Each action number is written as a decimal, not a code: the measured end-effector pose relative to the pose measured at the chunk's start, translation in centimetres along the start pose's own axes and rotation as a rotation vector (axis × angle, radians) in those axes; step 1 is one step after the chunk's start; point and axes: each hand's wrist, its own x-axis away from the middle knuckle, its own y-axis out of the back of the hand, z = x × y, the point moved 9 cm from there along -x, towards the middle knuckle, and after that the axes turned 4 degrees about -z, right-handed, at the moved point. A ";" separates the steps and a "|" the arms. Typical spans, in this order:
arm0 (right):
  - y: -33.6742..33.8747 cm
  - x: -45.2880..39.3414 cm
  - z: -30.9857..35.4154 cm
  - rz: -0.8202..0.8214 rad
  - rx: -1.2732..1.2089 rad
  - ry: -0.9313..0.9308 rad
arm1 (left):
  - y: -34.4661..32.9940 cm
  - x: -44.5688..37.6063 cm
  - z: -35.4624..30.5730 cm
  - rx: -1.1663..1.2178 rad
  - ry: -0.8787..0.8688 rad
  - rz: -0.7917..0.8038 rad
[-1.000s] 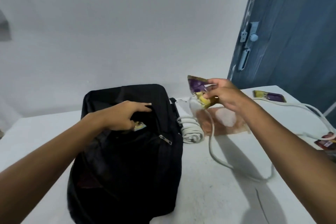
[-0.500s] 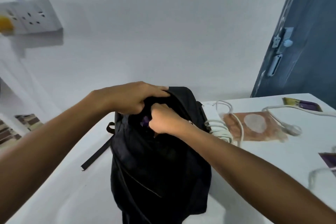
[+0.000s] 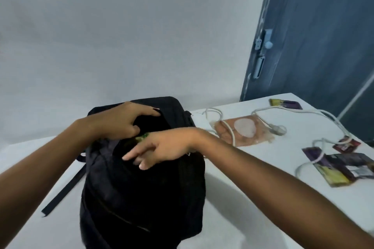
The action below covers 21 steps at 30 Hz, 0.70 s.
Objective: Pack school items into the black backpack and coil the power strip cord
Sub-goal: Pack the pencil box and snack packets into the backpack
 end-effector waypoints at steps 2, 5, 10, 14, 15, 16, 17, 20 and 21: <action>2.3 4.1 -2.1 -0.019 -0.317 -0.034 | -1.6 -1.6 -0.3 -0.016 -0.003 0.041; 9.6 10.1 -11.2 -0.561 -0.349 -0.283 | -4.8 -4.0 0.1 -0.073 0.027 0.133; 12.6 23.3 -25.6 -0.787 0.395 -1.107 | -8.7 -6.7 1.6 -0.229 0.109 0.282; 10.8 29.1 -30.4 -0.826 0.561 -1.359 | -9.0 -7.6 1.4 -0.284 0.114 0.313; 10.8 30.1 -31.0 -0.864 0.590 -1.397 | -9.1 -7.7 1.3 -0.283 0.112 0.316; 10.8 30.8 -31.2 -0.892 0.597 -1.426 | -9.1 -7.7 1.2 -0.279 0.112 0.316; 10.6 31.6 -31.5 -0.884 0.576 -1.463 | -9.1 -7.7 1.2 -0.274 0.113 0.316; 10.4 33.6 -33.1 -0.877 0.413 -1.515 | -9.1 -7.7 1.3 -0.267 0.113 0.316; 10.5 34.3 -33.7 -0.856 0.377 -1.510 | -9.0 -7.7 1.3 -0.266 0.106 0.308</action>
